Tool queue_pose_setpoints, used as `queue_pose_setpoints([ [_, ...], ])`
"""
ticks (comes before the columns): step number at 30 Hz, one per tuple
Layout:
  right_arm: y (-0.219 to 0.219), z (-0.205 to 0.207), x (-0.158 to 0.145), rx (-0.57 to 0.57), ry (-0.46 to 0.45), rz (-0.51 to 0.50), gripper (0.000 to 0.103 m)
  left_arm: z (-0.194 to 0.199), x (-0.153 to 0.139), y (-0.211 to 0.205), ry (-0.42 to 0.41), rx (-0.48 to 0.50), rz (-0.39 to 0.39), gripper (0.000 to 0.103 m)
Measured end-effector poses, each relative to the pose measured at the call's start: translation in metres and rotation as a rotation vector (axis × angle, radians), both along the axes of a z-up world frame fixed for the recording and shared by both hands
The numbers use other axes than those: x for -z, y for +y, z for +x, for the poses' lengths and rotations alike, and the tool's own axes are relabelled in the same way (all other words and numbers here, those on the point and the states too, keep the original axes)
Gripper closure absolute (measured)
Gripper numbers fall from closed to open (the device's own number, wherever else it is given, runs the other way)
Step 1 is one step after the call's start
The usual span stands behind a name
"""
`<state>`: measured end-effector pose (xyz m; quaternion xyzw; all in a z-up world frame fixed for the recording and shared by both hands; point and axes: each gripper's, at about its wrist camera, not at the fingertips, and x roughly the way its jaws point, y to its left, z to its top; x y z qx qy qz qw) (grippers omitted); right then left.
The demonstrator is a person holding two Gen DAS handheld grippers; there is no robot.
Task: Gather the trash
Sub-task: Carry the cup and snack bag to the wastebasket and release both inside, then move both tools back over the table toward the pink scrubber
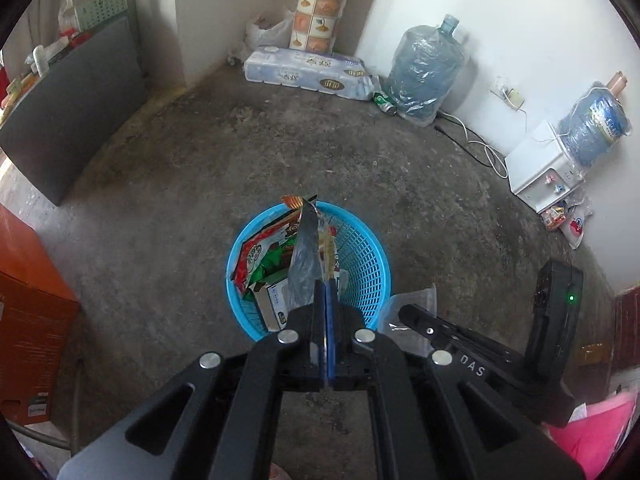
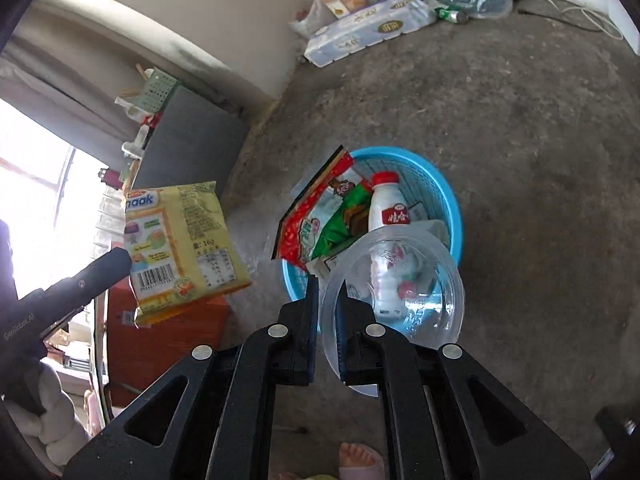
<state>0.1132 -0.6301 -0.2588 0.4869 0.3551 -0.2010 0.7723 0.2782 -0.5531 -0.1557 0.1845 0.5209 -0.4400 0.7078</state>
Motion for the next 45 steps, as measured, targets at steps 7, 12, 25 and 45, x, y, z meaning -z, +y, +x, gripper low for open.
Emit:
queue_pose_setpoints([
  [7,-0.027,0.037,0.059,0.037,0.144,0.009,0.061,0.022,0.022,-0.006,0.04,-0.081,0.005,0.06],
  [12,-0.024,0.027,0.071,0.063,0.153,0.001,0.06,0.021,0.003,0.009,-0.004,-0.05,-0.016,0.059],
  [25,0.012,0.011,0.038,0.128,0.105,-0.109,0.05,-0.004,-0.093,0.108,-0.086,-0.021,-0.128,0.049],
  [45,0.184,-0.041,-0.151,-0.147,-0.121,-0.424,0.019,-0.077,-0.194,0.397,-0.3,-0.362,-0.308,0.033],
])
